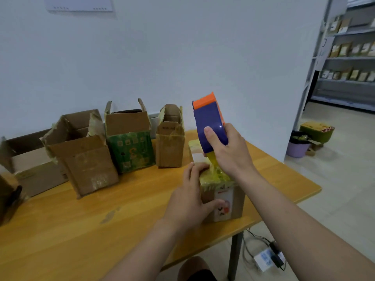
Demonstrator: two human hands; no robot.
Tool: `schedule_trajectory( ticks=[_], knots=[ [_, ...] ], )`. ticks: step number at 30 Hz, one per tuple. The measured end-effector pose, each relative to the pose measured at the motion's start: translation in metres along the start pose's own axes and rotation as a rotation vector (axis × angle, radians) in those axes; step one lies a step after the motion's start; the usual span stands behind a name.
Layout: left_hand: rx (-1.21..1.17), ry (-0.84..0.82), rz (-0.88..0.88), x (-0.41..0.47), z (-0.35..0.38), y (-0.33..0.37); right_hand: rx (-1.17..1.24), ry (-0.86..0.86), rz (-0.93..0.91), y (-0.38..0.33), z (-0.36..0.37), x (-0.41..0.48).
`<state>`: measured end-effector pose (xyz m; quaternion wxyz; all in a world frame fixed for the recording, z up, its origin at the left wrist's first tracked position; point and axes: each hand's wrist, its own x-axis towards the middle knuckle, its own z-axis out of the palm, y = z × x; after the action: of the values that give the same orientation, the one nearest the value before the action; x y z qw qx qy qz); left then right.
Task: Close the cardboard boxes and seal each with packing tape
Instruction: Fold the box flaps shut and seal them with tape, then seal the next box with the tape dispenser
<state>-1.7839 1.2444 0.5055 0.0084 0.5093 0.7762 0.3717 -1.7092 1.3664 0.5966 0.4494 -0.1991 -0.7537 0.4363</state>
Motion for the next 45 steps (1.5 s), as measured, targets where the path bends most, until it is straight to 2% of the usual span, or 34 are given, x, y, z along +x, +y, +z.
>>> schedule_trajectory(
  ticks=[2,8,12,18,22,31,34,38,40,42,45],
  knots=[
    [-0.004,-0.011,-0.004,0.018,0.007,0.0,0.002,0.06,0.002,0.005,-0.003,0.01],
    [0.029,0.012,-0.052,0.075,0.029,-0.006,0.286,0.202,0.123,0.027,0.0,0.041],
    [0.05,0.005,-0.064,0.113,0.036,-0.017,0.217,0.216,0.016,0.053,0.011,0.065],
    [-0.01,0.012,-0.101,0.16,0.045,-0.039,0.113,0.32,-0.03,0.083,0.035,0.11],
    [-0.035,0.018,-0.127,0.189,0.053,-0.053,0.063,0.327,-0.072,0.1,0.045,0.136],
    [-0.047,0.01,-0.162,0.23,0.062,-0.064,0.123,0.279,-0.064,0.12,0.053,0.176],
    [0.068,-0.017,-0.18,0.238,0.061,-0.059,0.218,0.331,-0.058,0.107,0.053,0.168],
    [0.126,-0.045,-0.295,0.252,0.062,-0.055,0.265,0.336,-0.09,0.081,0.053,0.144],
    [0.221,-0.076,-0.269,0.255,0.057,-0.055,0.242,0.327,-0.113,0.073,0.049,0.134],
    [0.415,-0.106,-0.153,0.246,0.047,-0.044,0.237,0.319,-0.118,0.068,0.042,0.125],
    [0.617,0.055,0.081,0.219,0.013,-0.017,0.277,0.32,-0.078,0.063,0.032,0.114]
  ],
)
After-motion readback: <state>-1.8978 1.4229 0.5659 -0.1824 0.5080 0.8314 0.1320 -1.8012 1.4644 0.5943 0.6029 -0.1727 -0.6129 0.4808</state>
